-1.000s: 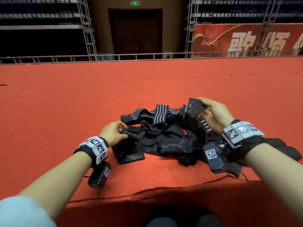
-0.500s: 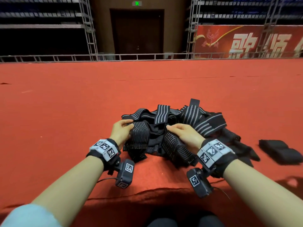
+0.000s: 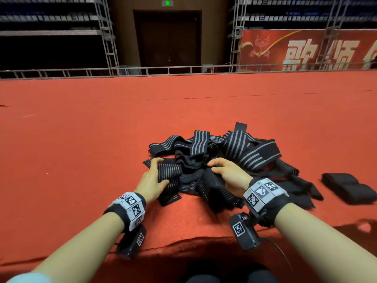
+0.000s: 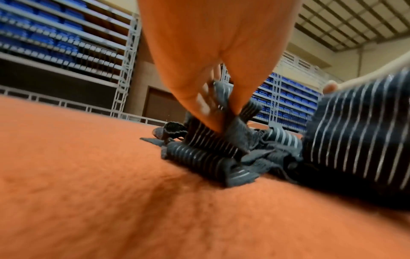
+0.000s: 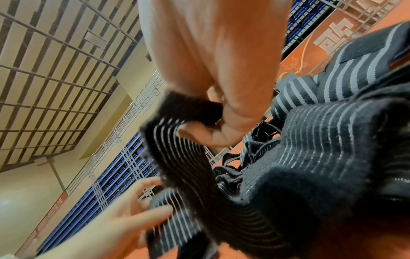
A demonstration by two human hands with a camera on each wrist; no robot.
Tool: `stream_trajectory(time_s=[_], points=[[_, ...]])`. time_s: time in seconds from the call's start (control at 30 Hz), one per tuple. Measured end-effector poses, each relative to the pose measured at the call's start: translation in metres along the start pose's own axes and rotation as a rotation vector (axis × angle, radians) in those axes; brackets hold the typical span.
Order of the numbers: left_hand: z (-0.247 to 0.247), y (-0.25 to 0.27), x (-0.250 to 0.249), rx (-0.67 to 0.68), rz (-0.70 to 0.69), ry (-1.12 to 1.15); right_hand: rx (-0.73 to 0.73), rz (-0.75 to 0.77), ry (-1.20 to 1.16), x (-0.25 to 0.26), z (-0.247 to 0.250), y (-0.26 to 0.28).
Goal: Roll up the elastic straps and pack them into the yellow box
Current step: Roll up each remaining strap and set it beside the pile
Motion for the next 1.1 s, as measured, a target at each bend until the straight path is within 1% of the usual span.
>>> stream_trajectory(time_s=[0.03, 0.1, 0.17, 0.2, 0.23, 0.27, 0.33, 0.37, 0.4, 0.43, 0.5, 0.57, 0.6, 0.63, 0.7, 0.73, 0.8, 0.87, 0.93, 0.97, 1.03, 1.1], points=[[0.004, 0.001, -0.004, -0.041, -0.024, 0.091, 0.01, -0.002, 0.069, 0.002, -0.003, 0.001], [0.009, -0.002, -0.014, -0.059, -0.021, 0.415, 0.055, -0.018, 0.219, 0.005, -0.009, 0.003], [0.009, -0.005, -0.028, -0.074, 0.023, 0.707, 0.114, -0.017, 0.313, 0.007, -0.018, 0.004], [0.011, -0.006, -0.035, -0.091, 0.056, 0.805, 0.124, -0.008, 0.316, 0.007, -0.021, 0.003], [0.012, -0.008, -0.041, -0.089, 0.09, 0.902, 0.121, 0.003, 0.28, 0.007, -0.023, 0.002], [0.014, -0.009, -0.046, -0.055, 0.119, 0.996, 0.113, 0.012, 0.198, 0.007, -0.026, 0.001], [0.013, -0.01, -0.051, 0.045, 0.153, 1.177, 0.086, 0.018, -0.008, 0.01, -0.029, 0.003], [0.012, -0.01, -0.053, 0.09, 0.16, 1.23, 0.063, 0.012, -0.086, 0.012, -0.029, 0.003], [0.011, -0.01, -0.055, 0.115, 0.163, 1.225, 0.037, 0.004, -0.154, 0.014, -0.028, 0.005], [0.009, -0.011, -0.054, 0.111, 0.161, 1.168, 0.014, -0.011, -0.21, 0.016, -0.026, 0.006], [0.007, -0.013, -0.05, 0.065, 0.159, 0.977, 0.018, -0.049, -0.312, 0.02, -0.024, 0.01], [0.006, -0.016, -0.041, -0.008, 0.177, 0.711, 0.05, -0.072, -0.342, 0.021, -0.023, 0.013], [0.009, -0.017, -0.037, -0.056, 0.182, 0.527, 0.072, -0.073, -0.333, 0.02, -0.022, 0.014], [0.012, -0.017, -0.035, -0.101, 0.189, 0.328, 0.093, -0.073, -0.288, 0.018, -0.02, 0.016], [0.018, -0.014, -0.036, -0.173, 0.197, -0.022, 0.108, -0.054, -0.105, 0.017, -0.017, 0.019], [0.021, -0.011, -0.037, -0.218, 0.205, -0.151, 0.109, -0.031, -0.017, 0.017, -0.016, 0.02], [0.03, -0.005, -0.039, -0.332, 0.185, -0.292, 0.109, 0.02, 0.131, 0.015, -0.013, 0.018], [0.037, -0.003, -0.043, -0.421, 0.066, -0.308, 0.091, 0.1, 0.353, 0.015, -0.011, 0.016], [0.039, -0.005, -0.048, -0.413, -0.065, -0.22, 0.058, 0.211, 0.529, 0.017, -0.011, 0.013], [0.04, -0.006, -0.051, -0.394, -0.123, -0.139, 0.047, 0.257, 0.524, 0.021, -0.013, 0.014], [0.04, -0.006, -0.059, -0.363, -0.213, 0.088, 0.054, 0.317, 0.372, 0.03, -0.019, 0.018], [0.038, -0.004, -0.069, -0.312, -0.235, 0.347, 0.075, 0.363, 0.196, 0.037, -0.026, 0.021]])
Point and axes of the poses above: each hand's wrist, its own y-axis away from the middle knuckle, its own z-axis out of the back of the hand, x = y × z, the point moved 3 cm from there along -y, towards the middle knuckle, and after that the axes turned 12 degrees about x, right-handed, at the moved point
